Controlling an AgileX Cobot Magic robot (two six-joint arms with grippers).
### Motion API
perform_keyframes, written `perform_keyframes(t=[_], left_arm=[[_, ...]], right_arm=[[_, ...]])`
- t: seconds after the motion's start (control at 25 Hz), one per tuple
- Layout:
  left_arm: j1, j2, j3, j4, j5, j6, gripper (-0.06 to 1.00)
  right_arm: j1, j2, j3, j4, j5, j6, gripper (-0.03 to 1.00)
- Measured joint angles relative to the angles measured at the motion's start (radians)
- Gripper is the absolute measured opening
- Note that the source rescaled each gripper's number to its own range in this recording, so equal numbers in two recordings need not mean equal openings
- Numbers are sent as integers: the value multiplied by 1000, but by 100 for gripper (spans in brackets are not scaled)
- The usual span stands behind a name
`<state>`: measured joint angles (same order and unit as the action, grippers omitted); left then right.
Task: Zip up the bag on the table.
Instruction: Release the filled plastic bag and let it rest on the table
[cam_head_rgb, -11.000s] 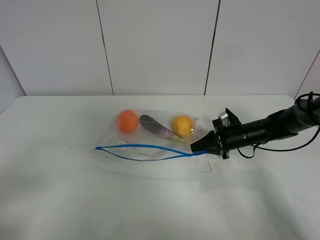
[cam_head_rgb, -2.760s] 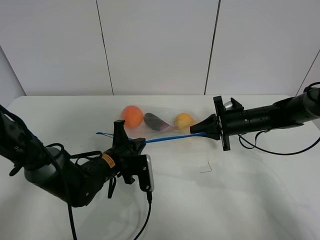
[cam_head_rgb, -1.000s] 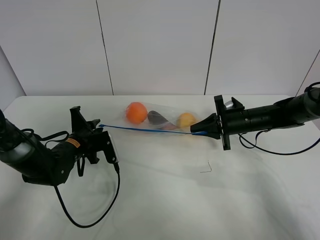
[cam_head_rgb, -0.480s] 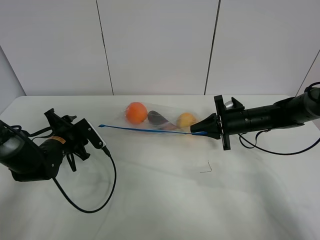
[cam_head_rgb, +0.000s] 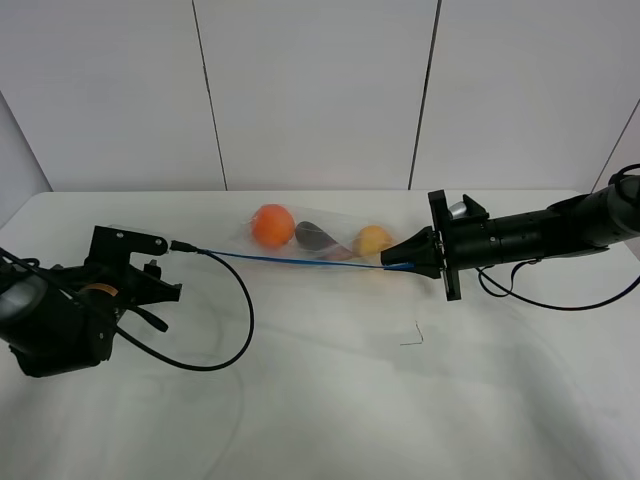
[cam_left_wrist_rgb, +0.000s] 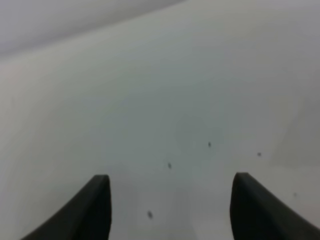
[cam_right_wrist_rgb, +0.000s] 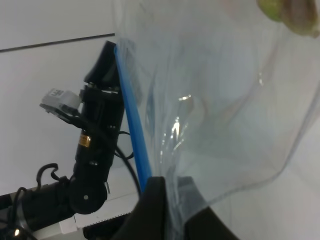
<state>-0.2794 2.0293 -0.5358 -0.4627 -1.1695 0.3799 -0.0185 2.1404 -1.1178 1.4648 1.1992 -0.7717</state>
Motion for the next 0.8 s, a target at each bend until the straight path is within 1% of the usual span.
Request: perform_keyframes(t=[0.12, 0.24, 0.4, 0.56, 0.64, 0.8], left_arm=[[0, 0, 30, 5, -2, -94, 70], [0, 0, 57, 38, -17, -136, 70], [0, 0, 94, 106, -37, -141, 70], [0, 0, 117, 113, -40, -141, 72], [0, 0, 121, 113, -40, -141, 77], [0, 0, 122, 98, -41, -143, 93]], right_arm=[[0, 0, 0, 0, 0, 0, 0], [0, 0, 0, 0, 0, 0, 0], [0, 0, 0, 0, 0, 1, 0], [0, 0, 0, 0, 0, 1, 0], [0, 0, 0, 0, 0, 1, 0], [0, 0, 0, 0, 1, 1, 0]])
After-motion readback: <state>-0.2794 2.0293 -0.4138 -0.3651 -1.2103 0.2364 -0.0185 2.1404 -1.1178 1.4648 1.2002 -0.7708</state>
